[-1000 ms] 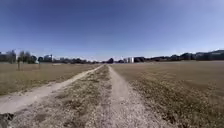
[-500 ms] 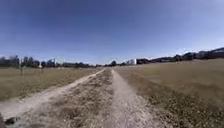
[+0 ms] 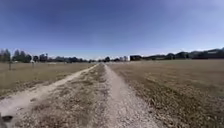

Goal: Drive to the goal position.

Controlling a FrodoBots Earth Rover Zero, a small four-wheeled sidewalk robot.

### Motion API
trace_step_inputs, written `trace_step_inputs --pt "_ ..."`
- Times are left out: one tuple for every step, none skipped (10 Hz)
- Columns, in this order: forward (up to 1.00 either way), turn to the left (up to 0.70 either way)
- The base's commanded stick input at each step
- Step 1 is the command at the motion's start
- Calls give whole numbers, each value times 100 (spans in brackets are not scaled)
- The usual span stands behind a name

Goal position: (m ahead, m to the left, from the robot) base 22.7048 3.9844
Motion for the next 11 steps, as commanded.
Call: trace_step_inputs --pt "70 0" --pt "70 0" --pt "70 0" --pt "70 0" --pt "70 0" --pt "70 0" --pt "70 0" --pt "70 0" --pt "70 0" --pt "70 0" --pt "70 0"
